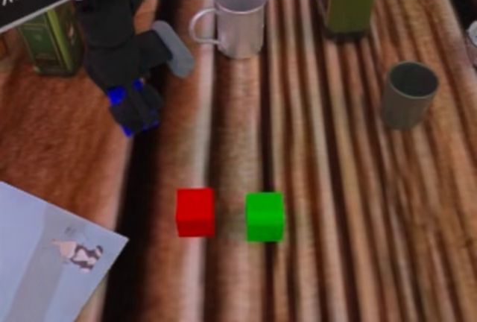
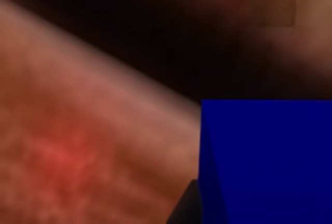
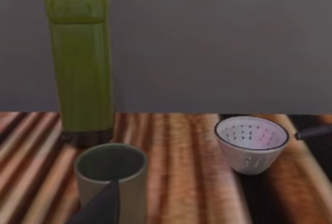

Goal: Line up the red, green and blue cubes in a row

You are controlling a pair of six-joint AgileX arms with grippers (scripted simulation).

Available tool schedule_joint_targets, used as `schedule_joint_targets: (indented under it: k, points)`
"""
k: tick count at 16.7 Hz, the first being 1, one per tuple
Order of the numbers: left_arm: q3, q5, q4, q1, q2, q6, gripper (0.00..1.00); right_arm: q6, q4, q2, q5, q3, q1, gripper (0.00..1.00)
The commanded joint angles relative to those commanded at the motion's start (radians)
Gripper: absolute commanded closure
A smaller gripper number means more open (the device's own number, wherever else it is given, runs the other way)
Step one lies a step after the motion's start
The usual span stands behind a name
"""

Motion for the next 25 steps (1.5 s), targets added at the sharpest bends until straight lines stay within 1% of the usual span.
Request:
schedule_joint_targets:
  k: [4, 6, 9, 15, 17, 18, 20, 25]
  points:
    - [0.000, 0.000, 0.002, -0.008, 0.004, 0.002, 1.00, 0.000, 0.000, 0.000, 0.000, 0.000, 0.000, 0.00]
    - [0.030, -0.001, -0.013, -0.044, 0.019, 0.000, 1.00, 0.000, 0.000, 0.000, 0.000, 0.000, 0.000, 0.00]
    - [0.117, -0.001, -0.059, -0.162, 0.062, -0.015, 1.00, 0.000, 0.000, 0.000, 0.000, 0.000, 0.000, 0.00]
    - [0.331, -0.001, -0.176, -0.475, 0.164, -0.059, 1.00, 0.000, 0.000, 0.000, 0.000, 0.000, 0.000, 0.00]
    - [0.384, -0.002, -0.203, -0.554, 0.185, -0.071, 1.00, 0.000, 0.000, 0.000, 0.000, 0.000, 0.000, 0.00]
    - [0.402, -0.002, -0.212, -0.578, 0.191, -0.076, 1.00, 0.000, 0.000, 0.000, 0.000, 0.000, 0.000, 0.00]
    - [0.415, -0.002, -0.218, -0.595, 0.196, -0.079, 1.00, 0.000, 0.000, 0.000, 0.000, 0.000, 0.000, 0.00]
    - [0.396, -0.002, -0.199, -0.594, 0.193, -0.076, 1.00, 0.000, 0.000, 0.000, 0.000, 0.000, 0.000, 0.00]
